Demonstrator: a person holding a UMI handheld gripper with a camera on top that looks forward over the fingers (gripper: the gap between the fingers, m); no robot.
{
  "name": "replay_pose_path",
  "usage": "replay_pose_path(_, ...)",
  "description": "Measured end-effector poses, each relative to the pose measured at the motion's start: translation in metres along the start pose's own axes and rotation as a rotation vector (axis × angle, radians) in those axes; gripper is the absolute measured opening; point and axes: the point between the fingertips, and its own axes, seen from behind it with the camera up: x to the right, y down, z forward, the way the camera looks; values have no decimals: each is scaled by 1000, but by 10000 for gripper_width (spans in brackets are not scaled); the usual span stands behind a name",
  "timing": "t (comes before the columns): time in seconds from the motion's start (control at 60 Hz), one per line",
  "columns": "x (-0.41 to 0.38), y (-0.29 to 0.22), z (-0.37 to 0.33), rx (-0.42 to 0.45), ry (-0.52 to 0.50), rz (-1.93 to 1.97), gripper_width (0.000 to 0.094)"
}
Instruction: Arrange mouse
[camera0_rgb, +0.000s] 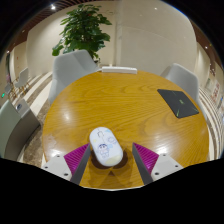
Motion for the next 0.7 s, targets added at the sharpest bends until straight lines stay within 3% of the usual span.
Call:
replay_pose_path(0.367, 8, -22, 26, 12, 19, 39, 837)
replay_pose_path(0.467, 7, -23, 25, 13, 19, 29, 474)
replay_pose_path(0.7, 5, -24, 24, -15, 35, 27, 345)
